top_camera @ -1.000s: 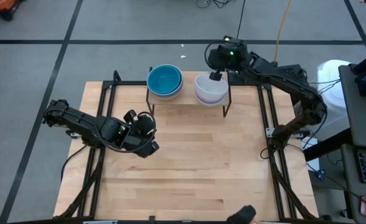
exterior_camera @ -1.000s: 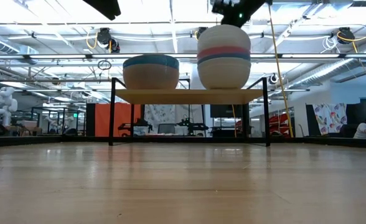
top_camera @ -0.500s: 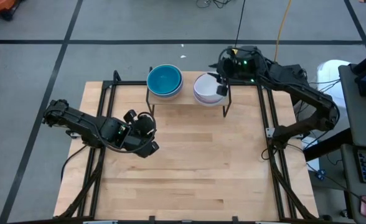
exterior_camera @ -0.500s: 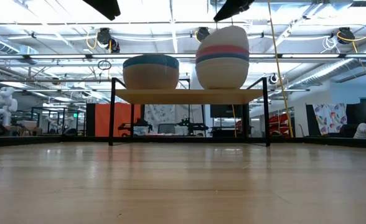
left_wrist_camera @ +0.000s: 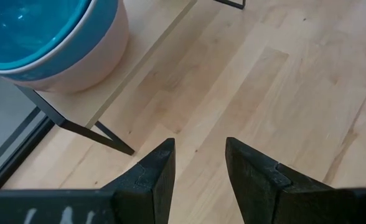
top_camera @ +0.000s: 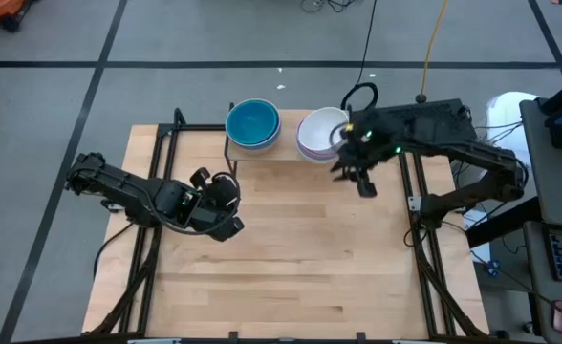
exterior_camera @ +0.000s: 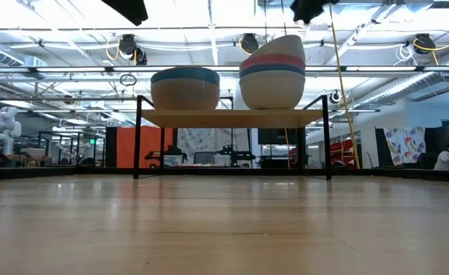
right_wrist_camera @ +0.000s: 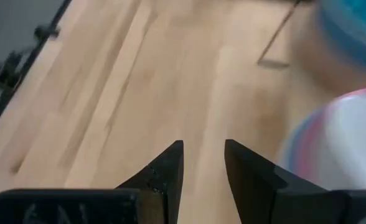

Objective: Place and stack bowls onto a shelf
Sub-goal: Stack the white bowl on top of the pink bowl on the shelf

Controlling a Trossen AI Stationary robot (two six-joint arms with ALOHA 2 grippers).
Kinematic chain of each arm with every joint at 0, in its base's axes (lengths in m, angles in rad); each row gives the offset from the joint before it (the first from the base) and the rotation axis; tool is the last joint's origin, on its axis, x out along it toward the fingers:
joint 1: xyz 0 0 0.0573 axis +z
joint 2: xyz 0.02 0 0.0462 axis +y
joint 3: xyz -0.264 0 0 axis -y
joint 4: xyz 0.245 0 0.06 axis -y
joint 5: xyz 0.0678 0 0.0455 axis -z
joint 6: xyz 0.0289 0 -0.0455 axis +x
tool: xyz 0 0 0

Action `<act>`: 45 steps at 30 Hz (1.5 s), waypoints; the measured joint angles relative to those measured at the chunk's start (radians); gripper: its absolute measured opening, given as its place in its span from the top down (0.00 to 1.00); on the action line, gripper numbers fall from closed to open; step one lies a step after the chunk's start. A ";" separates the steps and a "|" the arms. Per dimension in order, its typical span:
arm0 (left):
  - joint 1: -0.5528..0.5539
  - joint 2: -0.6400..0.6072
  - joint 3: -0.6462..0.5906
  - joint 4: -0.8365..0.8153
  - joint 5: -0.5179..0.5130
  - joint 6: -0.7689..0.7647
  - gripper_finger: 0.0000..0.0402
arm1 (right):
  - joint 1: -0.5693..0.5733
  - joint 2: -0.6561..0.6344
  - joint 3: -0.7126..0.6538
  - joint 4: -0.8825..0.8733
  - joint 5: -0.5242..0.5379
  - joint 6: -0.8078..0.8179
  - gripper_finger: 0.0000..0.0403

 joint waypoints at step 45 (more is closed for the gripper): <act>0.040 0.000 0.000 0.000 0.003 0.045 0.63 | -0.046 -0.143 -0.185 0.431 0.479 -0.187 0.73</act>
